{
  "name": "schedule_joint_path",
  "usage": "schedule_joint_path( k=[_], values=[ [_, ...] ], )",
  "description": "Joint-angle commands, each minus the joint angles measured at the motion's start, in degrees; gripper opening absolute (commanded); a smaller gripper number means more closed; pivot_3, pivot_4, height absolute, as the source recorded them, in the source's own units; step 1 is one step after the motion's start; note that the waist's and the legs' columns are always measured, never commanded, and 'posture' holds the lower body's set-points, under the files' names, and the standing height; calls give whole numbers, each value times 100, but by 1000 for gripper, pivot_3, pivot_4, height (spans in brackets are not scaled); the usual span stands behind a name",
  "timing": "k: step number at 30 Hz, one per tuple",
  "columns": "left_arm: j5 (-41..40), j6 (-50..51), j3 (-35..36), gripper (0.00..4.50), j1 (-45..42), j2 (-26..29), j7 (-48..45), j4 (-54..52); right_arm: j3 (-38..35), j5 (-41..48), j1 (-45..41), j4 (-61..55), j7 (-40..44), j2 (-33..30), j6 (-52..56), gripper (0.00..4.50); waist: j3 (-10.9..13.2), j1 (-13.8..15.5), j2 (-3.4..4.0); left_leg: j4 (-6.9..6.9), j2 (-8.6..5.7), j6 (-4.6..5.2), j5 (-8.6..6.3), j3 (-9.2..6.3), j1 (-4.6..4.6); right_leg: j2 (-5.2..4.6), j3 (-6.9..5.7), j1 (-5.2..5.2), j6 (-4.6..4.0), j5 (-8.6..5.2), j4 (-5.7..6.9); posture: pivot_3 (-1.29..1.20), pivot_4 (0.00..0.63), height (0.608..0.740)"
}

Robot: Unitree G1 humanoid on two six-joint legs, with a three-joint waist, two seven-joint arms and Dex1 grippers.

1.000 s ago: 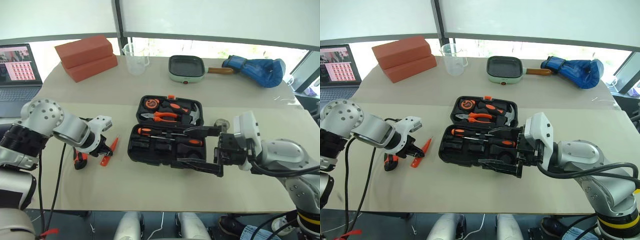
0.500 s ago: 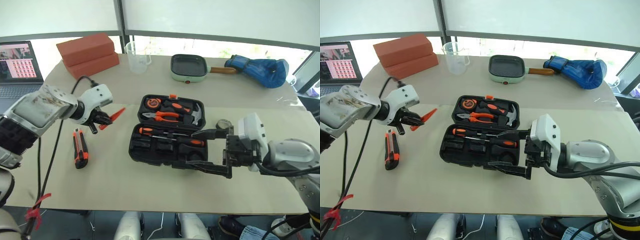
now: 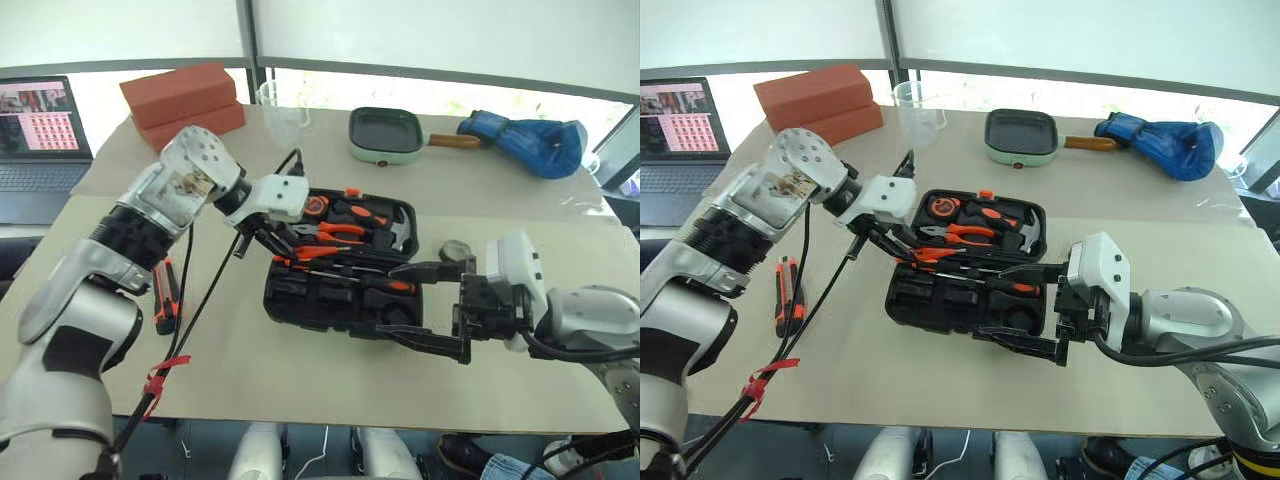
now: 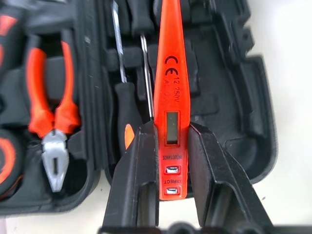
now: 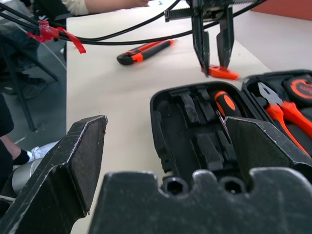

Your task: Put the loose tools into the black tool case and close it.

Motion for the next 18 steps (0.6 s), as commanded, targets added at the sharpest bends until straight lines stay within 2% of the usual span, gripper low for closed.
schedule_joint_path(
  k=[1,5,9,11,14,18],
  values=[
    [532,96,-31,417,-112,-172,-83,82,-187,178,-8,-233,-173,7,18,4500,0,-6,-1,0,0,0,0,-3,-1,0,0,-1,0,0,0,0,150,740],
    [969,120,3,417,-34,-300,-55,165,-196,235,24,-287,-297,9,13,4500,0,-16,-1,1,2,0,0,-10,-1,1,0,-2,0,0,2,0,150,740],
    [1190,688,-37,417,137,-550,-88,9,-149,243,34,-303,-420,26,-10,4500,0,6,-1,5,-1,1,-1,-29,-2,-1,0,1,4,0,2,0,150,740],
    [1165,651,42,417,284,-585,-136,-183,-137,250,18,-294,-445,20,-17,4500,0,0,0,14,-3,5,-3,-43,-4,-2,1,5,9,-2,3,0,150,740],
    [1124,1105,94,417,401,-635,-262,-478,-118,239,1,-271,-457,11,-33,4500,0,-3,0,15,-4,5,-3,-55,-3,-2,3,6,9,-2,8,0,150,740],
    [1441,1054,65,417,463,-705,2,-410,-85,230,-19,-263,-479,10,-43,4500,0,-4,1,18,-5,5,-3,-60,-1,-1,3,7,9,-2,12,0,150,740]
  ],
)
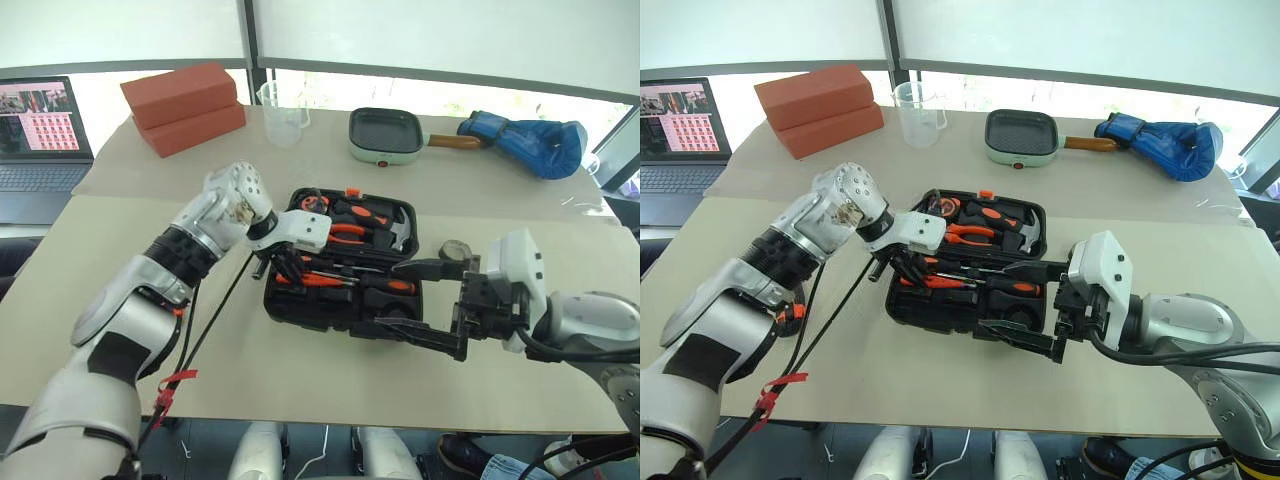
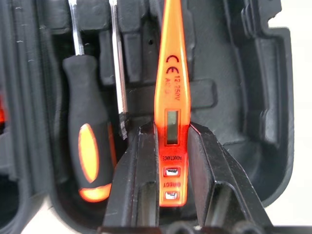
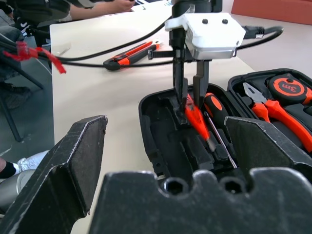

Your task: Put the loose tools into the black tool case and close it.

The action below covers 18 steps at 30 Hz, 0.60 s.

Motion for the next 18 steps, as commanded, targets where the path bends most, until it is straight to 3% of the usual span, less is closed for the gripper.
schedule_joint_path(
  k=[1,14,16,17,18],
  values=[
    [278,97,21,417,53,-122,175,30,-48,52,-68,-136,-20,-15,-42,4500,0,4,0,0,0,0,0,-1,0,0,0,0,0,0,0,0,150,740],
    [601,-60,-23,417,173,-189,-15,191,-42,-10,-34,-128,-38,0,-82,4500,0,-9,1,4,-2,0,0,-9,3,0,0,0,0,0,12,0,150,740],
    [563,-101,40,1410,161,-213,-33,182,-48,-14,-25,-130,-46,10,-88,4500,-1,-9,1,4,-2,0,0,-9,4,1,0,1,0,0,13,0,150,740],
    [531,-148,93,1498,154,-225,-18,174,-50,-14,-23,-130,-48,13,-90,4500,0,-10,1,4,-2,0,0,-10,4,1,0,1,0,0,13,0,150,740],
    [488,-85,168,1868,133,-245,-6,153,-54,-17,-13,-130,-46,17,-95,4500,0,-9,1,4,-3,0,0,-10,4,0,0,0,0,0,13,0,150,740]
  ],
)
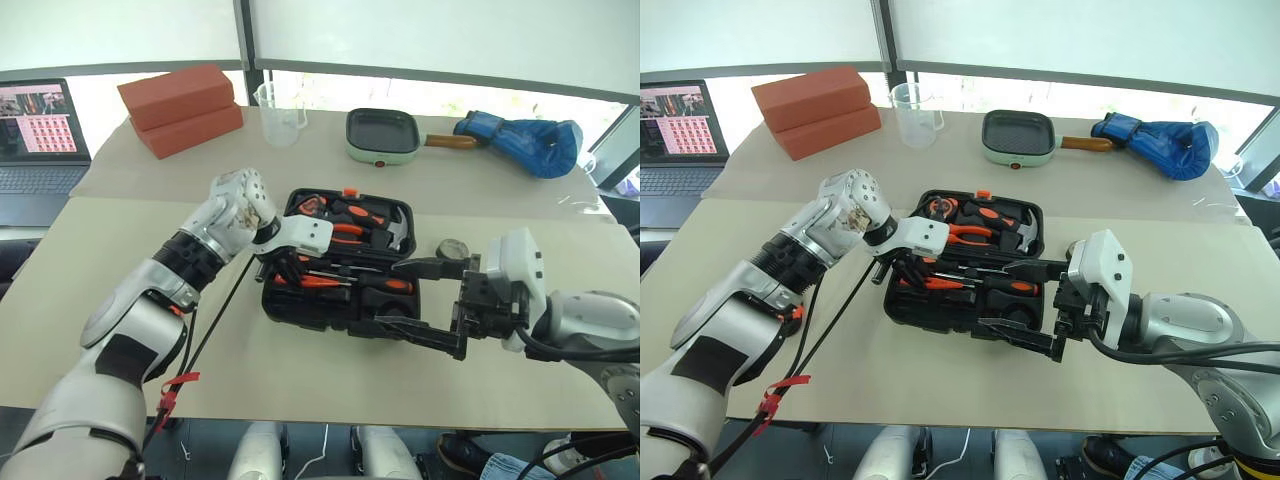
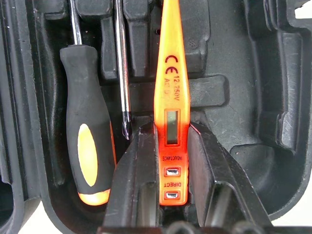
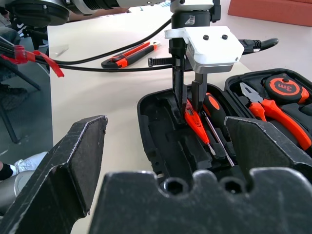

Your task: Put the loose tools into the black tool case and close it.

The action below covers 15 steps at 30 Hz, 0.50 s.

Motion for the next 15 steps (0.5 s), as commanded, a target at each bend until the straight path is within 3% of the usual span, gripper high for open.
schedule_joint_path(
  k=[1,5,8,14,15],
  values=[
    [-79,-4,204,2169,19,-60,-53,-68,-65,-9,12,-130,-20,20,-95,4500,0,4,0,0,0,0,0,0,-1,0,0,0,0,0,0,0,150,740],
    [-419,291,456,3486,-49,254,-172,-499,-103,22,75,-134,-15,29,-84,4500,0,9,0,4,-1,0,0,-2,-3,0,0,0,0,0,1,0,150,740],
    [-1176,697,667,4484,-27,708,-181,-1091,-129,32,129,-117,6,23,-82,4500,0,0,0,6,-1,0,0,-6,-8,0,0,-3,0,0,4,0,150,740],
    [-1817,1335,1471,4484,369,973,-123,-1596,-152,24,159,-59,56,-13,-91,4500,0,6,0,8,-1,0,0,-10,-2,-2,-1,2,0,0,9,0,150,740],
    [-1947,1429,1620,4223,516,979,-63,-1645,-156,26,140,-32,70,-23,-86,4500,0,0,1,9,-2,0,0,-10,-1,-2,-2,3,1,0,8,0,150,740]
  ],
)
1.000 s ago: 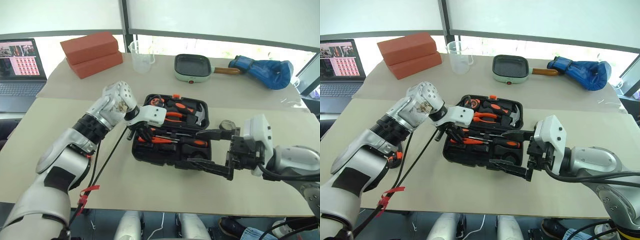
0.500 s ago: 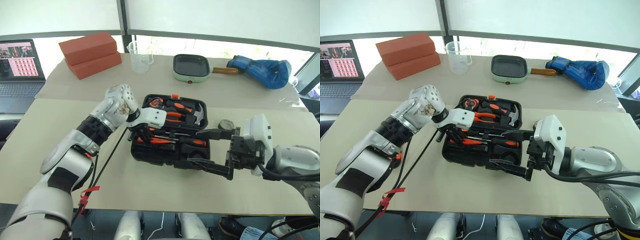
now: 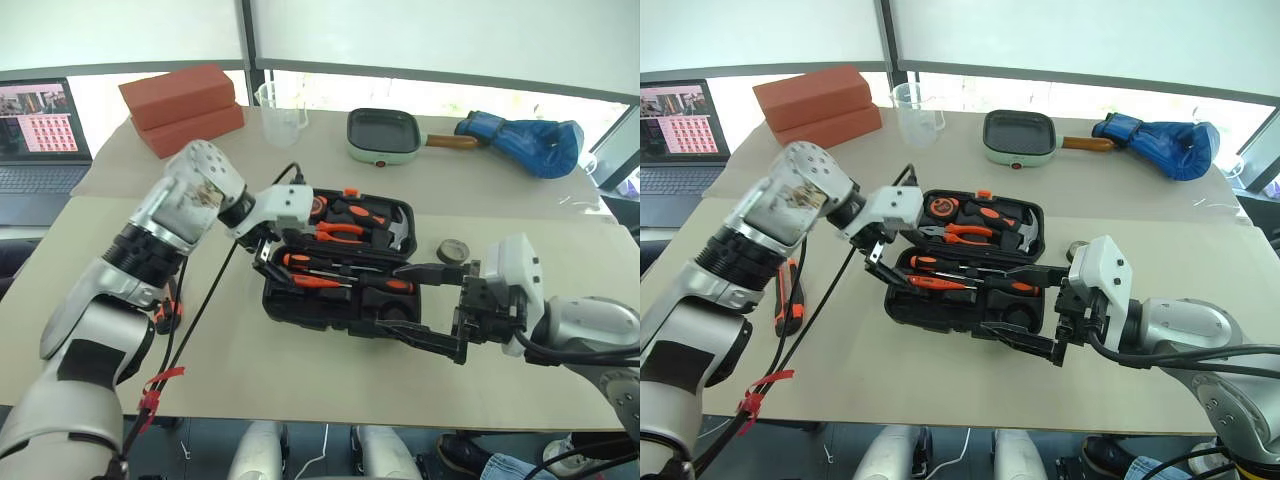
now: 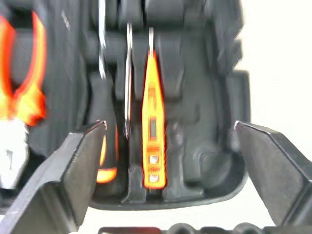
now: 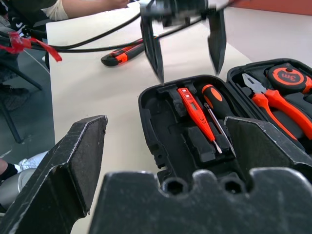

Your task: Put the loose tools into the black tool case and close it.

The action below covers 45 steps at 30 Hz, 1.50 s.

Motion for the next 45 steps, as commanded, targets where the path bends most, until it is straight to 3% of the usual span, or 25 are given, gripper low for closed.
schedule_joint_path(
  k=[1,4,10,13,45],
  values=[
    [-476,260,588,3951,454,67,146,-269,-147,40,-76,-14,65,-44,-79,4500,0,-9,0,0,1,0,0,0,-1,0,0,-1,0,0,1,0,150,740],
    [-694,-104,956,3065,882,-145,473,-193,-134,25,-142,70,90,-59,-70,4500,0,-9,0,0,2,0,0,-1,0,1,0,-2,-1,0,3,0,150,740],
    [-679,-1027,1273,813,1683,-836,1322,117,-99,-5,-260,182,148,-86,-37,4500,0,20,0,8,-3,0,0,-3,-2,-4,-1,4,1,1,2,0,150,740],
    [-619,-1373,1331,28,1917,-968,1606,226,-93,-5,-290,195,132,-81,-14,4500,0,9,0,7,-3,0,0,-4,-1,-2,-1,3,1,2,4,0,150,740],
    [268,-2479,827,28,2396,-996,2155,1384,-58,151,-419,310,8,-1,56,4500,-47,4,3,6,-5,0,0,-6,23,-2,-1,28,1,2,4,0,150,740]
  ],
)
